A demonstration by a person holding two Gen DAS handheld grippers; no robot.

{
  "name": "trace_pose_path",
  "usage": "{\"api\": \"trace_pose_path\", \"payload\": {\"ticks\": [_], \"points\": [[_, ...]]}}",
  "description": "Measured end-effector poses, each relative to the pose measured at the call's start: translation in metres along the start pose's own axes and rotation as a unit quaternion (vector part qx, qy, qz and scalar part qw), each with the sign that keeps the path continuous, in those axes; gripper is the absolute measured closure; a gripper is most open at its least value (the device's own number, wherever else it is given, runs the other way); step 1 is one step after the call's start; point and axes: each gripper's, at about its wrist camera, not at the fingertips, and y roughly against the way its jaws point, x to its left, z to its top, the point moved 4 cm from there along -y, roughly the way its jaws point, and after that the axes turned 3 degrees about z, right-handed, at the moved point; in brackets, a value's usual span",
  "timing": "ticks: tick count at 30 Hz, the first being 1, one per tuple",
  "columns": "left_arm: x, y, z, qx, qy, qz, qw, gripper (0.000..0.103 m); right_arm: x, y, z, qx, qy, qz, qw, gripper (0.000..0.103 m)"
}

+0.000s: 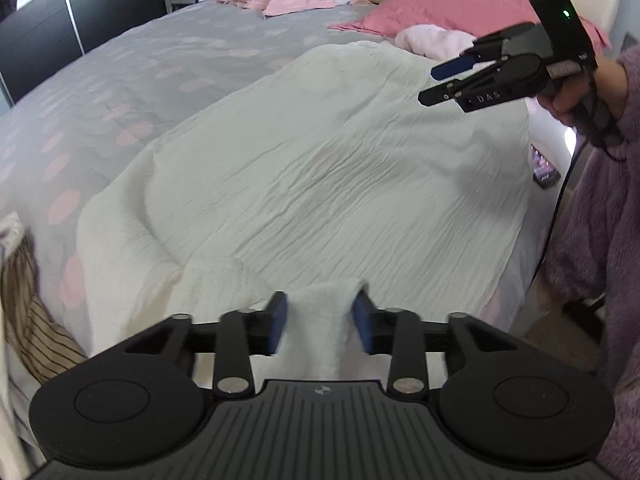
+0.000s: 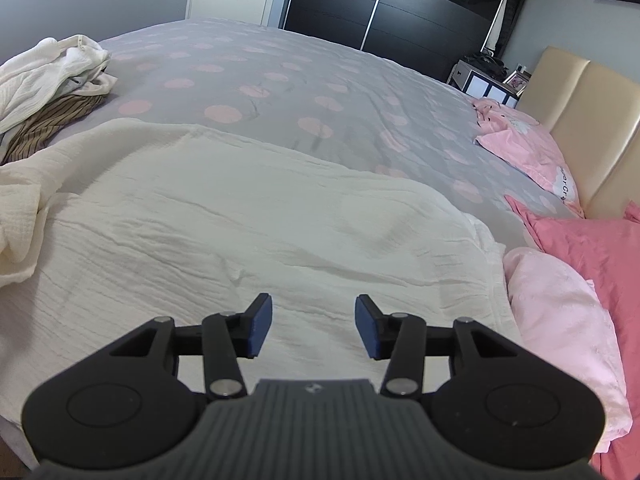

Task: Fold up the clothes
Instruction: 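Grasp the cream garment corner with the left gripper and lift it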

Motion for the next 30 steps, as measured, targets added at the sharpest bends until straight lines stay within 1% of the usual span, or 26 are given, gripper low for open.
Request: {"api": "trace_pose_path", "payload": {"ticks": [2,5,9,12,14,17,21,22,24,25,26,28,30], "points": [[0.001,0.011,-0.004,-0.006,-0.022,0.005,0.9997,0.059,-0.001,-0.001,-0.003,0.002,0.001,0.001,1.0,0.048],[0.007,0.027,-0.014,-0.006,-0.04,0.015,0.999,0.055,-0.004,-0.004,-0.008,0.011,0.0,0.003,1.0,0.047],[0.018,0.038,-0.038,0.025,-0.069,0.035,0.9967,0.055,-0.005,-0.007,-0.013,0.017,-0.003,0.007,1.0,0.047],[0.017,0.035,-0.06,0.052,-0.109,0.046,0.9916,0.054,-0.004,-0.008,-0.012,0.017,-0.003,0.01,1.0,0.047],[0.011,0.026,-0.075,0.074,-0.147,0.05,0.985,0.051,-0.003,-0.008,-0.012,0.016,-0.001,0.011,1.0,0.047],[-0.004,0.009,-0.094,0.089,-0.214,0.063,0.9708,0.051,-0.002,-0.008,-0.014,0.018,-0.001,0.009,1.0,0.046],[-0.022,-0.009,-0.104,0.07,-0.286,0.088,0.9515,0.051,-0.002,-0.011,-0.017,0.024,-0.002,0.003,1.0,0.046],[-0.024,-0.012,-0.105,0.068,-0.298,0.095,0.9475,0.052,-0.003,-0.011,-0.018,0.026,-0.003,0.001,1.0,0.046],[-0.025,-0.016,-0.102,0.072,-0.303,0.097,0.9453,0.065,-0.004,-0.013,-0.02,0.031,-0.004,-0.002,1.0,0.046],[-0.023,-0.016,-0.099,0.074,-0.295,0.101,0.9472,0.079,-0.004,-0.013,-0.021,0.032,-0.004,-0.003,0.999,0.046],[-0.019,-0.015,-0.095,0.073,-0.282,0.107,0.9506,0.09,-0.005,-0.013,-0.022,0.033,-0.005,-0.004,0.999,0.046],[-0.009,-0.003,-0.086,0.056,-0.241,0.099,0.9639,0.092,-0.006,-0.013,-0.022,0.032,-0.005,-0.005,0.999,0.046],[0.002,0.014,-0.075,0.039,-0.188,0.1,0.9762,0.094,-0.006,-0.012,-0.022,0.031,-0.005,-0.004,1.0,0.046]]}}
